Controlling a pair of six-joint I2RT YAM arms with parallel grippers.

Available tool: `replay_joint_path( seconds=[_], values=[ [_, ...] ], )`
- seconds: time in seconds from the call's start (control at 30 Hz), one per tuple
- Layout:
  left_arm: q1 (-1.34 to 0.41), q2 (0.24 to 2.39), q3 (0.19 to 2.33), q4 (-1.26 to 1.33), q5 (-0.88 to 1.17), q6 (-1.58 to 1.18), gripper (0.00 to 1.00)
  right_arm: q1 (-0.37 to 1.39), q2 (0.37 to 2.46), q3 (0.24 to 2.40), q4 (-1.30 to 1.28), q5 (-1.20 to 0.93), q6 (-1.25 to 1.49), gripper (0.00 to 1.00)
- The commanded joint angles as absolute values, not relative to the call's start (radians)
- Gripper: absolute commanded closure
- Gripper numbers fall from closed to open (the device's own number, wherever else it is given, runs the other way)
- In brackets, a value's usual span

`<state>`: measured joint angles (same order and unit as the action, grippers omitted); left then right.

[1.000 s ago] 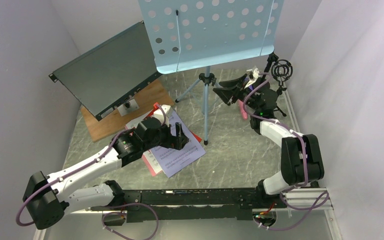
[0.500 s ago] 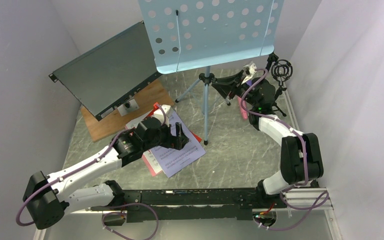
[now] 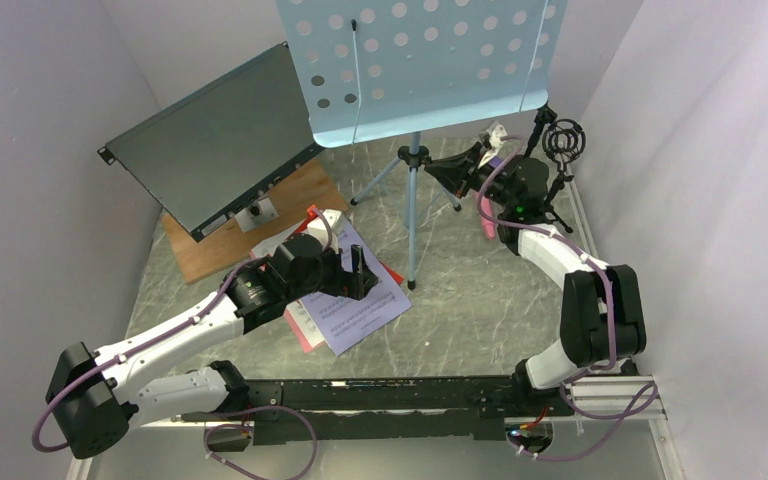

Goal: Pack up the instrument practice props
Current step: Unscrew the knob on the music stand.

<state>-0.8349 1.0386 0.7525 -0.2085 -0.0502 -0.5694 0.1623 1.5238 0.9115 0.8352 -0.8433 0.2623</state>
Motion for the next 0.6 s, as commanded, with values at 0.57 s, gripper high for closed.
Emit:
replay_joint_path(
  seconds=[0.57],
  values=[
    [-0.839,1.034,0.804,-0.195,-0.039,-0.573,0.01,0.166,1.437,1.048,0.381,-0.833,-0.156,0.74]
  ],
)
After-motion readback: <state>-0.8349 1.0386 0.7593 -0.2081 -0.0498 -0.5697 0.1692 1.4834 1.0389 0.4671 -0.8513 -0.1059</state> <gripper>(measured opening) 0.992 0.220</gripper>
